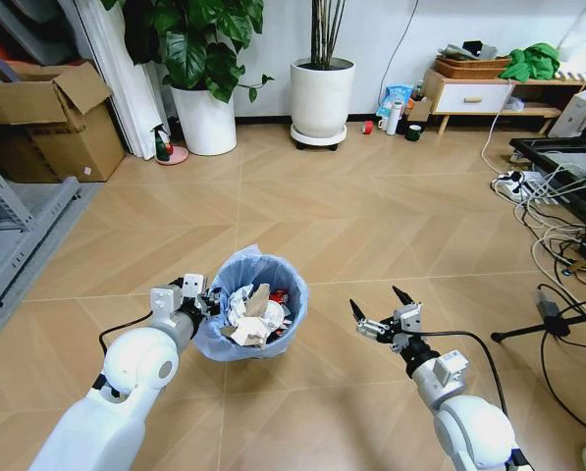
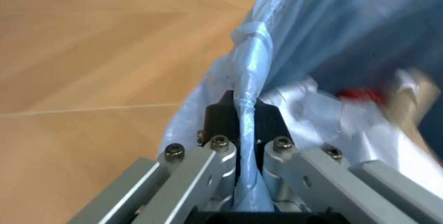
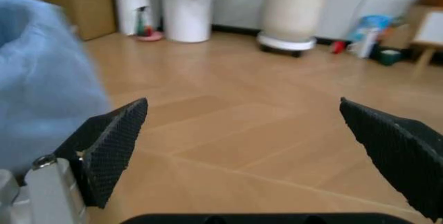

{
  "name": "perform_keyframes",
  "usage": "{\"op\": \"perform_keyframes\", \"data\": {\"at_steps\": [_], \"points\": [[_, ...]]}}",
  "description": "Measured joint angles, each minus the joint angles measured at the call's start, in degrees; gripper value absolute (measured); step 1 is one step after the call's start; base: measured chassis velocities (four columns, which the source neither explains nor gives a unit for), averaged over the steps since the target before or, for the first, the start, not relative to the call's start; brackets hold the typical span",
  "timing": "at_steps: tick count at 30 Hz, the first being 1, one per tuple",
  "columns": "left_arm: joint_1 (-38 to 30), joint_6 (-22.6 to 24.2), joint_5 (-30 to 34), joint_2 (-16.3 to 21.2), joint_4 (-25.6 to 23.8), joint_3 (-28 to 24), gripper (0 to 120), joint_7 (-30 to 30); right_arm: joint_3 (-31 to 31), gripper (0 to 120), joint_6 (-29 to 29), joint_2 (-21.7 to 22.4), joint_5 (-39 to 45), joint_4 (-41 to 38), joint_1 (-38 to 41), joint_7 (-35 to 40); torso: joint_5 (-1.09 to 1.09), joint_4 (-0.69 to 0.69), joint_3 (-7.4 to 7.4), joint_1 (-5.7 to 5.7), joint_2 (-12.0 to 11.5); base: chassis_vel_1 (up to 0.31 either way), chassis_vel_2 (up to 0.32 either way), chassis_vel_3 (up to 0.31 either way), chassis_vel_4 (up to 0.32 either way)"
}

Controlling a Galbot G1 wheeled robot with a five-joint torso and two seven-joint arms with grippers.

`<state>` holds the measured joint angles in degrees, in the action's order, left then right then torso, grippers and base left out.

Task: Pick up the trash bin and place the garbage on the floor into it.

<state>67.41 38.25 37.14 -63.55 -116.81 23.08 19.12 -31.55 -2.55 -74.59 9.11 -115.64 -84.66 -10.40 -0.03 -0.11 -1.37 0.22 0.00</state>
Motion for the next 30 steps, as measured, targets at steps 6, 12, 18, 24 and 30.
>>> {"op": "perform_keyframes", "data": {"at_steps": [6, 12, 18, 24, 30], "points": [[1.45, -0.64, -0.75, -0.49, -0.05, 1.02, 0, 0.56, -0.31, 100, 0.02, -0.06, 0.14, 0.23, 0.37, 0.36, 0.02, -0.01, 0.0, 0.0, 0.0, -0.008, -0.01, 0.003, 0.005], [1.81, 1.44, 0.61, -0.41, -0.49, 1.3, 0, 2.71, -0.51, 100, -0.08, 0.12, 0.27, 0.2, 0.41, 0.4, -0.02, -0.02, 0.0, 0.0, 0.0, 0.0, 0.0, 0.0, 0.0], [2.42, 3.75, 3.81, 0.18, 0.22, 2.69, 0, 8.53, -0.75, 100, 0.04, 0.11, 0.34, 0.26, 0.47, 0.4, 0.0, -0.02, 0.0, 0.0, 0.0, 0.0, 0.0, 0.0, 0.0], [2.58, 3.8, 4.63, -0.14, 3.65, 4.58, 0, 11.37, -0.82, 100, 0.54, -0.04, 0.35, 0.71, 0.34, 0.38, -0.01, -0.01, 0.0, 0.0, 0.0, 0.0, 0.0, 0.0, 0.0], [2.47, 3.83, 4.52, -0.77, 9.1, 7.32, 0, 11.27, -0.85, 100, 0.98, -0.06, 0.37, 1.26, 0.36, 0.37, -0.01, -0.02, 0.0, 0.0, 0.0, 0.0, 0.0, 0.0, 0.0]]}}
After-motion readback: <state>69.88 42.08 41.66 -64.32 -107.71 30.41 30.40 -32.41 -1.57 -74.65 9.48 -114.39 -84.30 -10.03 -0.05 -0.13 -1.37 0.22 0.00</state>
